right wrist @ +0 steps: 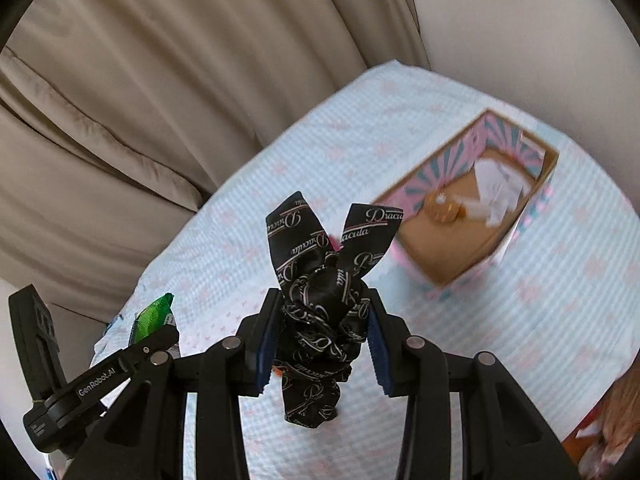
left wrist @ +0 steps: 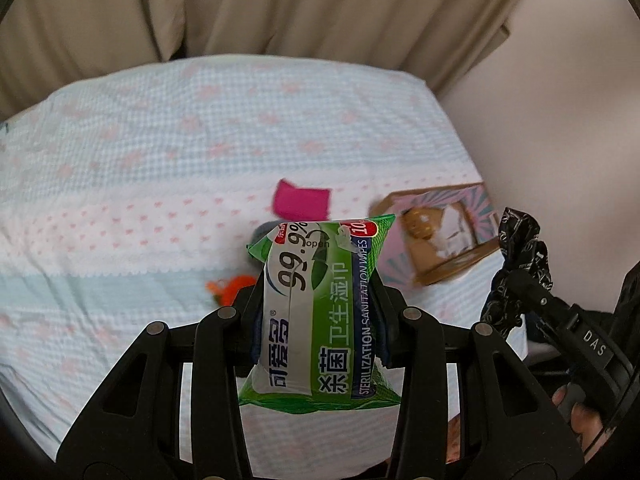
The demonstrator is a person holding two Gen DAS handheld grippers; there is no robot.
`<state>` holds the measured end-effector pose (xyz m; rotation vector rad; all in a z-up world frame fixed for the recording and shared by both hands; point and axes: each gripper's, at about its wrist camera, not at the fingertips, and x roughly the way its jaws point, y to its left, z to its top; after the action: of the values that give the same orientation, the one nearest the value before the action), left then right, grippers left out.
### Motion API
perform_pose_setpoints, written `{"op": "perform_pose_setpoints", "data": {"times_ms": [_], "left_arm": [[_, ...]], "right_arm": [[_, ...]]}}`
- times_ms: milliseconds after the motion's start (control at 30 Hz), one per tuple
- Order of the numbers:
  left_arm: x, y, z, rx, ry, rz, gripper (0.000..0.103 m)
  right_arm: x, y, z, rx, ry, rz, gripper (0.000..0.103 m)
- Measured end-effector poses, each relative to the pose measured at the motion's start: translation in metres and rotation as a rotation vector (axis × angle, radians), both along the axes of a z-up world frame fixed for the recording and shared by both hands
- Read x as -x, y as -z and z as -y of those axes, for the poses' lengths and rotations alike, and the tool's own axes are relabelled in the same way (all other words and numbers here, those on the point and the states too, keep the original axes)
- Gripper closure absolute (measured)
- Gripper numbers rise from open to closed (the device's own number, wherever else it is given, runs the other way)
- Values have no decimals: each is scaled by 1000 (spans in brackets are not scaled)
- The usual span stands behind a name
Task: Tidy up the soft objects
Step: 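Carry wipes pack and black ribbon into the box with both tools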
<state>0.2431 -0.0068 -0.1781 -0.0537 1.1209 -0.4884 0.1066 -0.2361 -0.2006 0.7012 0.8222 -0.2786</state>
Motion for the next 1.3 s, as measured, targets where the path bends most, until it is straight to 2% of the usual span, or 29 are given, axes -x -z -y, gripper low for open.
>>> {"op": "perform_pose_setpoints", "data": {"times_ms": [167,300,567,733,933,1167,1300], "left_arm": [[26,-19,49,12,-29,38,66],[46,-28,99,10,-85,60,66],[62,-15,191,10,-171,32,66],[52,8,234,-12,-180,-5,66],[30,45,272,-69,-168,-39,66],[-2,106,307,-140,-147,-118,66],[-18,149,318,-182,-149,-177,66]], "right_arm": [[11,-23,58,35,-63,35,66],[11,-31,107,55,-136,51,66],[-4,-25,201,97,-274,17,66],[-23,-4,241,111,-308,-36,66],[-54,38,274,117,-351,-134,66],[-94,92,292,148,-440,-258,66],[-115,127,298,130,-496,-318,66]]}}
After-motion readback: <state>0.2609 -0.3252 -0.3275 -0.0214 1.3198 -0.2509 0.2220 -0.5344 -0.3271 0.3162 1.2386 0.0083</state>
